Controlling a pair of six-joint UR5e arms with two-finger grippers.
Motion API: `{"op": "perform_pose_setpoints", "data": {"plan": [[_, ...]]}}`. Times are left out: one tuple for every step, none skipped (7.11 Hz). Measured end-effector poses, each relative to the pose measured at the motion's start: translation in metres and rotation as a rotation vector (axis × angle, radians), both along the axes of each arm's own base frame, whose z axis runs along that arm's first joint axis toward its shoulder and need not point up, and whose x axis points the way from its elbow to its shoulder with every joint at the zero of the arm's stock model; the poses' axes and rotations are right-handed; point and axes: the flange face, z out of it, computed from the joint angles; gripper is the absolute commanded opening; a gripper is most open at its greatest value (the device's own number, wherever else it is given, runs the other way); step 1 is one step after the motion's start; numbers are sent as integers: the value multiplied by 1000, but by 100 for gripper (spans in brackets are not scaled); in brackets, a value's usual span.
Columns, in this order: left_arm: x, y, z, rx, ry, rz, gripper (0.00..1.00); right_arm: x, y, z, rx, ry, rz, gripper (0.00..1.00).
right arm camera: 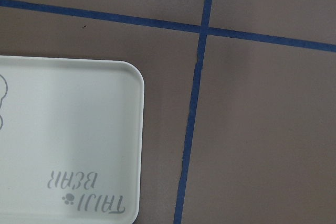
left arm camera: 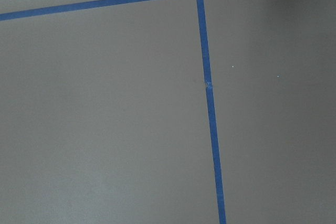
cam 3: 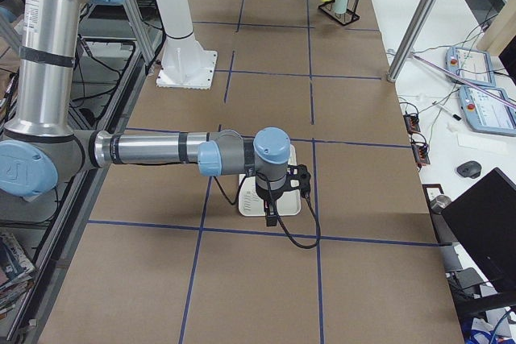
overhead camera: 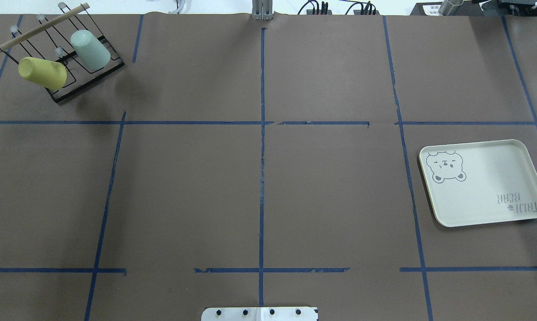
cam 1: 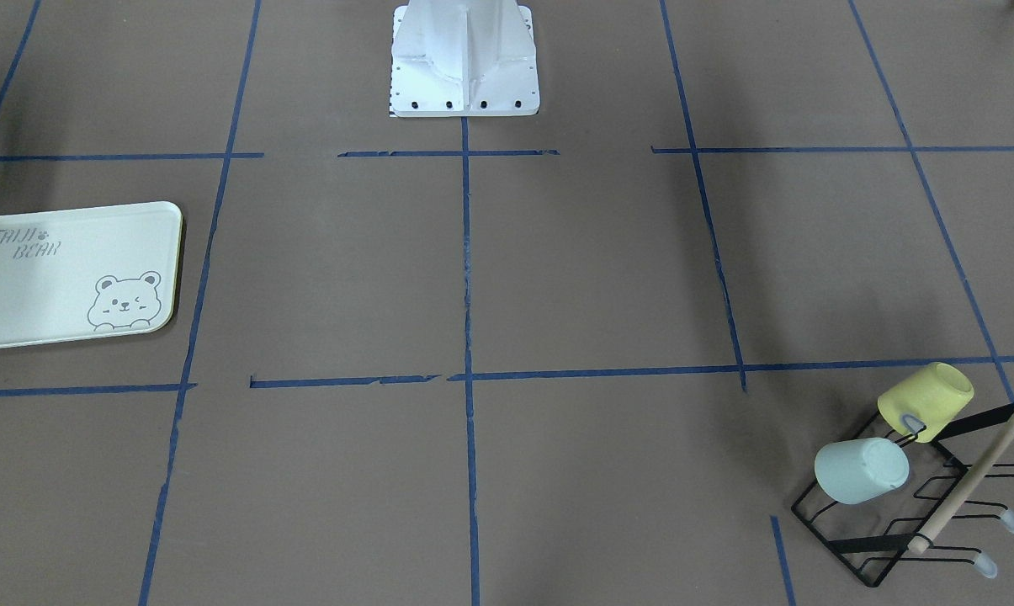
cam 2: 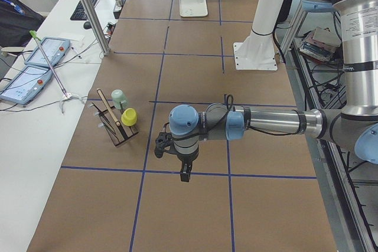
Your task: Left arm grabs green cup and hands to right arm on tray
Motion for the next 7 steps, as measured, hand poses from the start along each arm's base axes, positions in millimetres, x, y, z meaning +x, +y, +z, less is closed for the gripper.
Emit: {"op": "perform_pose_setpoints", "data": {"plan": [[0, 0, 0, 0, 0, 0, 100, 0, 0, 0, 0, -2, 0, 100], [0, 0, -1, 3, 0, 1, 100, 0, 0, -1, 1, -5, 0, 100], [3, -1, -4, 9, -4, 7, 100, 0, -1, -2, 3, -6, 0, 100], [7, -8, -9, 21, -8, 17, 100, -1, -1, -4, 7, -7, 0, 100], [10, -28, -24, 60, -10, 23, 100, -1, -2, -6, 12, -8, 0, 100], [12, -60, -50, 117, -10, 22, 100, -1, -4, -8, 16, -8, 0, 100], [13, -84, -74, 155, -10, 4, 100, -1, -6, -10, 20, -9, 0, 100]]}}
